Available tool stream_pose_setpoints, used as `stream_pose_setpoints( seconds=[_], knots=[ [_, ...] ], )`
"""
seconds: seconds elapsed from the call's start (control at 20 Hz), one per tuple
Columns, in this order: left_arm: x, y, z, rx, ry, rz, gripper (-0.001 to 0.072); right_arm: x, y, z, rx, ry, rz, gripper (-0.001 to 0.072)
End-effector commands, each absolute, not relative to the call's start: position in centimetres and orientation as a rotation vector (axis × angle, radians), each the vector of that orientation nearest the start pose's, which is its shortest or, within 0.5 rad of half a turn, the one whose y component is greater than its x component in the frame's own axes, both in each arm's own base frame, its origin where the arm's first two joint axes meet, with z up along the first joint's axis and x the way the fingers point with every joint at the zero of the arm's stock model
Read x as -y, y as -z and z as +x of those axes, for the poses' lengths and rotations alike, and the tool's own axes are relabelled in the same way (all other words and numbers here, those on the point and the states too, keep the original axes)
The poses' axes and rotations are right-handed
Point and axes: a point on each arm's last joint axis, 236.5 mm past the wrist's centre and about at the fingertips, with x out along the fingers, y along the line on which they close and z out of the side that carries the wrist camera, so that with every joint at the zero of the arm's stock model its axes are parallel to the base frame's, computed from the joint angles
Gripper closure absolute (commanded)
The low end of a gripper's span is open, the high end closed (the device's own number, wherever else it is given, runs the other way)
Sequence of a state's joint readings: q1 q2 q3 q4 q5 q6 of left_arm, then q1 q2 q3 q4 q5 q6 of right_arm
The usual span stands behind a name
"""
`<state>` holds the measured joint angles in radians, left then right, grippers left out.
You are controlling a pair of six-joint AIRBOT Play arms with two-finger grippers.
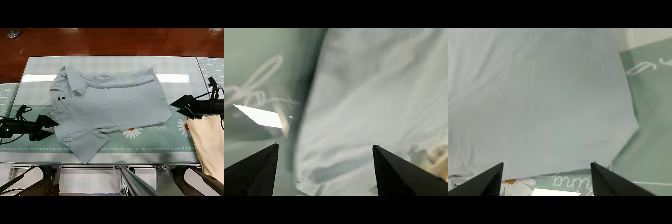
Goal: Fold the shirts.
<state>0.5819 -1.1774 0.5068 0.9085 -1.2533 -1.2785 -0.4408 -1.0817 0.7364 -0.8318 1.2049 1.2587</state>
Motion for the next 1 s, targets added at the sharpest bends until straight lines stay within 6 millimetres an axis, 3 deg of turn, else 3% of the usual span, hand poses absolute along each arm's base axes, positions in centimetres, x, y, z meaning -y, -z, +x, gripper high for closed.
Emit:
stream_pose_setpoints(
  seconds=[0.0, 0.15, 0.25, 0.3, 0.35, 0.4, 0.5, 0.6, 0.75, 0.95],
  knots=[
    [3.6, 10.6, 19.9, -1.541, 0.098, -1.052, 0.0004, -2.9, 2.6, 28.9, -1.24, -0.2, 0.789, 0.0087],
    [6.8, 10.5, 20.0, -1.494, 0.196, -1.122, 0.0005, -2.9, 2.6, 29.1, -1.233, -0.196, 0.793, 0.0087],
    [7.7, 11.5, 19.6, -1.5, 0.186, -1.105, 0.0015, -2.5, 2.6, 29.5, -1.216, -0.174, 0.802, 0.0087],
    [7.8, 11.8, 19.6, -1.502, 0.183, -1.085, 0.0188, -2.1, 2.8, 29.8, -1.205, -0.151, 0.802, 0.0087],
    [8.1, 11.6, 19.8, -1.497, 0.199, -1.074, 0.0538, -1.4, 3.1, 30.0, -1.2, -0.109, 0.804, 0.0087],
    [8.4, 11.2, 20.5, -1.465, 0.239, -1.066, 0.0686, -0.3, 3.7, 30.2, -1.198, -0.041, 0.796, 0.0087],
    [8.4, 10.3, 21.9, -1.411, 0.26, -1.09, 0.0686, 2.1, 4.9, 29.8, -1.209, 0.095, 0.78, 0.0087],
    [8.2, 9.9, 22.7, -1.386, 0.262, -1.093, 0.0685, 2.5, 5.6, 29.7, -1.227, 0.126, 0.789, 0.0087],
    [7.9, 9.6, 23.3, -1.373, 0.264, -1.083, 0.0685, 0.9, 7.8, 29.8, -1.309, 0.091, 0.841, 0.0087],
    [7.9, 9.6, 23.3, -1.372, 0.263, -1.083, 0.0685, -2.5, 9.4, 31.9, -1.388, 0.0, 0.835, 0.0087]
  ],
)
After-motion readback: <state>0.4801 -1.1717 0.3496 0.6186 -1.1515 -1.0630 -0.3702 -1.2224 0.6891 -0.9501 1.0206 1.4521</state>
